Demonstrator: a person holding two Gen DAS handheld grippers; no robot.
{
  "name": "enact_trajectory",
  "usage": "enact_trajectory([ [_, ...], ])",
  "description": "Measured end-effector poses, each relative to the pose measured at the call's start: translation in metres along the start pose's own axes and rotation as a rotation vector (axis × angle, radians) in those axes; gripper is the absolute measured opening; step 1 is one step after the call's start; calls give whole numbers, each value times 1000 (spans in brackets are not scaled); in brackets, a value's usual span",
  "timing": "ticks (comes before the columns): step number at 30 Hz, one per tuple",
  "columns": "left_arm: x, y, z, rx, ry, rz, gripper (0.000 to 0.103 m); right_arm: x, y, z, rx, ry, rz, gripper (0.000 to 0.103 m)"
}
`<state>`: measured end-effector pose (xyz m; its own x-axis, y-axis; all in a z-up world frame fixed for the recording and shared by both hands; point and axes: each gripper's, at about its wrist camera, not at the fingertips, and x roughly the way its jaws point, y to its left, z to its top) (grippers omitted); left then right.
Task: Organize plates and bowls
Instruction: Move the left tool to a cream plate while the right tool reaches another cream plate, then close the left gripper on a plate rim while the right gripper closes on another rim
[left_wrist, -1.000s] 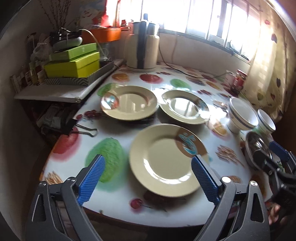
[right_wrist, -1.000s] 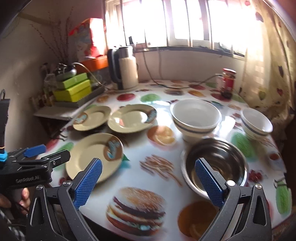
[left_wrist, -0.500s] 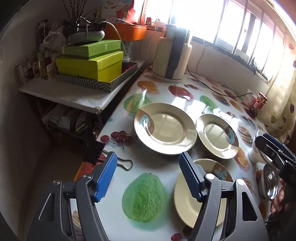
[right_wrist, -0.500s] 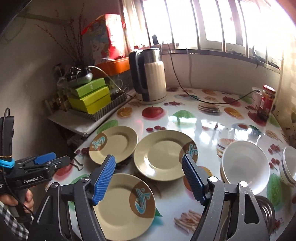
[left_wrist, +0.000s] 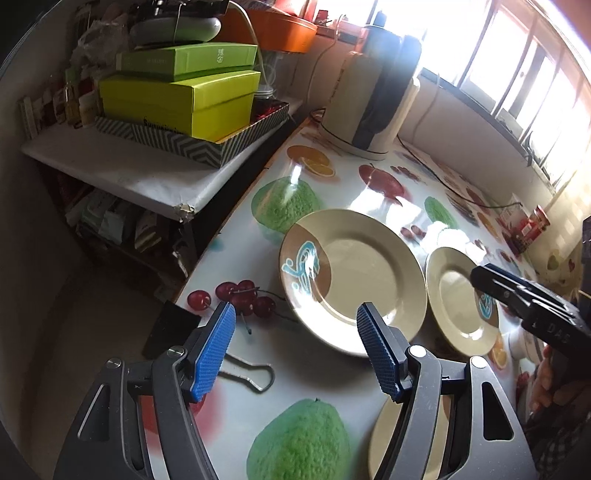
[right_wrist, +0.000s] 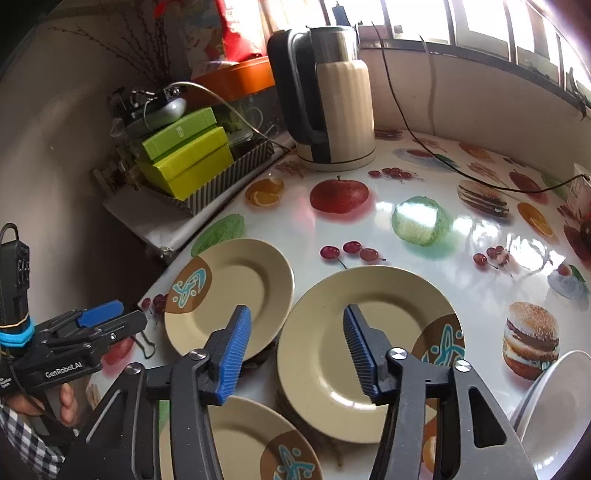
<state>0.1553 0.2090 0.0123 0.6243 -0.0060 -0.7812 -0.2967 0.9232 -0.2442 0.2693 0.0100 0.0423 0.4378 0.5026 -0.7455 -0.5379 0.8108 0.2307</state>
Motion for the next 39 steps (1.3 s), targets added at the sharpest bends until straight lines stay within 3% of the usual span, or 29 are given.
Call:
enact_trajectory([
  [3, 12, 2, 3, -14, 30, -18, 55, 15, -3, 5, 6, 25, 38, 37],
  [14, 37, 7, 10, -49, 60, -24, 46, 54, -13, 16, 53, 82, 103, 35],
  [16, 39, 9, 11, -59, 65, -25, 39, 57, -14, 18, 48, 80, 122, 34],
  [31, 48, 15, 11, -86, 74, -47, 36, 82, -14, 23, 67, 117, 148, 16],
  [39, 51, 11, 13, -85, 69, -63, 24, 85, -14, 24, 78, 124, 152, 15],
])
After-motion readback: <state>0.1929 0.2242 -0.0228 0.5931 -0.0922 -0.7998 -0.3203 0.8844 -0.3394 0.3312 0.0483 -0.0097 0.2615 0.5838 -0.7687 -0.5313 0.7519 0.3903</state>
